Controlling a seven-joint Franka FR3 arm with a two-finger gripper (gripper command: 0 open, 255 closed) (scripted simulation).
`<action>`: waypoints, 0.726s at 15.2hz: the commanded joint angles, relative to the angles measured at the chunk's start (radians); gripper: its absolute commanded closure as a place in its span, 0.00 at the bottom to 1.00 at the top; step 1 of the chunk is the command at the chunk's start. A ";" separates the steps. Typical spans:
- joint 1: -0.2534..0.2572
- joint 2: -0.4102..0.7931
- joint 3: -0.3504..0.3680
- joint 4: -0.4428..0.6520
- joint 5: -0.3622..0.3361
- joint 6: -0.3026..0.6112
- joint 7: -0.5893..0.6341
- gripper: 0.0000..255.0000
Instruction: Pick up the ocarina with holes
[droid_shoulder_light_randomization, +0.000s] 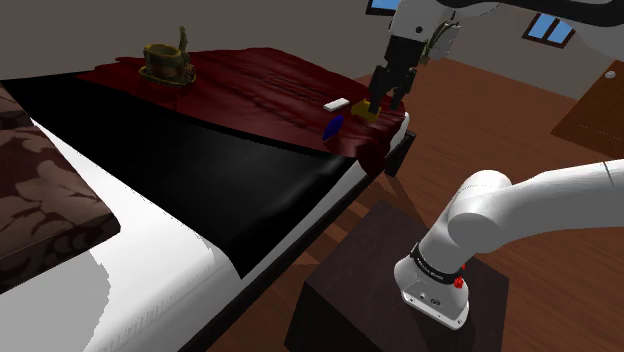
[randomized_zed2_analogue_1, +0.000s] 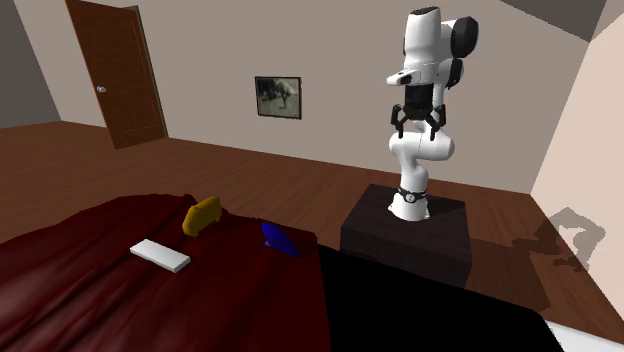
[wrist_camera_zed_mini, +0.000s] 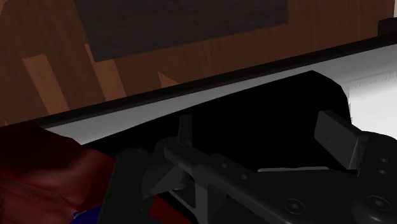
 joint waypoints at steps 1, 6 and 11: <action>0.000 0.000 0.000 0.000 0.000 0.000 0.000 0.00; -0.039 0.119 -0.024 -0.014 -0.013 0.162 0.034 0.00; -0.074 0.254 -0.052 0.000 -0.020 0.313 0.067 0.00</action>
